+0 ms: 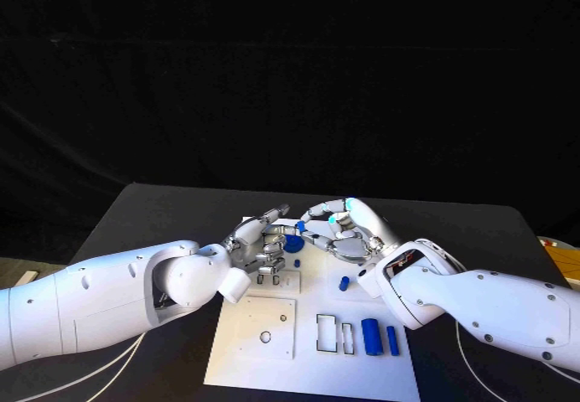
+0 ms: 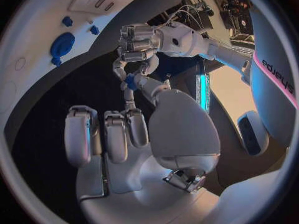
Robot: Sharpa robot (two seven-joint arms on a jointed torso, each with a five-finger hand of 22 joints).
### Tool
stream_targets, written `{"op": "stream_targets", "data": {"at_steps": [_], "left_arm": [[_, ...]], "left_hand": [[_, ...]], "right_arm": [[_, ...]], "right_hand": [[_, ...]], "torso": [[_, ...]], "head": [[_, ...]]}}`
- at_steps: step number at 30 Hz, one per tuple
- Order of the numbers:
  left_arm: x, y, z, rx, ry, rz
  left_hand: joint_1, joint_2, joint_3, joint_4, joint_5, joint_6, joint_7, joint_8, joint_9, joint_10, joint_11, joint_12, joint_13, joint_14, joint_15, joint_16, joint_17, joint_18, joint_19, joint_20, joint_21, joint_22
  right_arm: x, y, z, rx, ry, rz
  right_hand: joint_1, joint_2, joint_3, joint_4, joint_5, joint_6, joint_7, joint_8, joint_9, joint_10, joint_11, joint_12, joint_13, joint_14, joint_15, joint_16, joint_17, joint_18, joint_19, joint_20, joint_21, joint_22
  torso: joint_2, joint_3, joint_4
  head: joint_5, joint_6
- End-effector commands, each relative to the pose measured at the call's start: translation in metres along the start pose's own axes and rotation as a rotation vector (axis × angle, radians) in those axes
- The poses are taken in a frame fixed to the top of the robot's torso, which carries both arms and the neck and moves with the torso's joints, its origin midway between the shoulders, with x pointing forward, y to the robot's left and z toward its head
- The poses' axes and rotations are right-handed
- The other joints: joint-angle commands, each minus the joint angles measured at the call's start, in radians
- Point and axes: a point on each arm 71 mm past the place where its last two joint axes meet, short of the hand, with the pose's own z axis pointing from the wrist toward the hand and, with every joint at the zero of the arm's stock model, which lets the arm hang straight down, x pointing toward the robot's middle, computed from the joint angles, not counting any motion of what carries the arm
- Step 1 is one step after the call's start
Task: Assemble the parts on the task board
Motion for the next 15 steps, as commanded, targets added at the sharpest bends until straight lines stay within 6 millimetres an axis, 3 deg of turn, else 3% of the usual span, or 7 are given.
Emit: {"op": "stream_targets", "data": {"at_steps": [1, 15], "left_arm": [[0.0015, -0.0027, -0.0003, 0.023, 0.025, -0.009], [-0.0041, -0.0036, -0.0022, 0.021, 0.002, -0.003]], "left_hand": [[0.002, 0.011, -0.005, 0.001, 0.006, 0.007, 0.001, 0.004, 0.002, 0.010, 0.001, 0.005, 0.004, 0.091, -0.007, 0.007, 0.202, -0.017, 0.007, -0.001, 0.006, 0.001], [0.006, 0.010, -0.005, -0.001, 0.007, 0.009, 0.001, 0.004, 0.002, 0.010, 0.001, 0.004, 0.003, 0.090, -0.008, 0.006, 0.200, -0.017, 0.007, -0.002, 0.006, 0.000]], "right_arm": [[0.0000, -0.0020, -0.0016, 0.000, 0.006, -0.008], [-0.0017, -0.0028, -0.0028, 0.005, 0.000, -0.007]], "right_hand": [[0.006, 0.009, -0.001, 0.005, 0.001, 0.020, 0.013, 0.007, 0.021, 0.002, 0.006, -0.004, 0.126, 0.104, 0.004, 0.004, 0.263, -0.006, 0.043, 0.006, -0.002, 0.213], [0.005, 0.009, -0.002, 0.007, -0.002, 0.020, 0.014, 0.007, 0.021, 0.001, 0.006, -0.005, 0.126, 0.104, 0.004, 0.004, 0.263, -0.006, 0.043, 0.007, -0.002, 0.213]], "torso": [[0.000, -0.0003, 0.0001], [0.001, -0.0003, 0.0004]], "head": [[0.000, -0.002], [0.000, -0.004]]}}
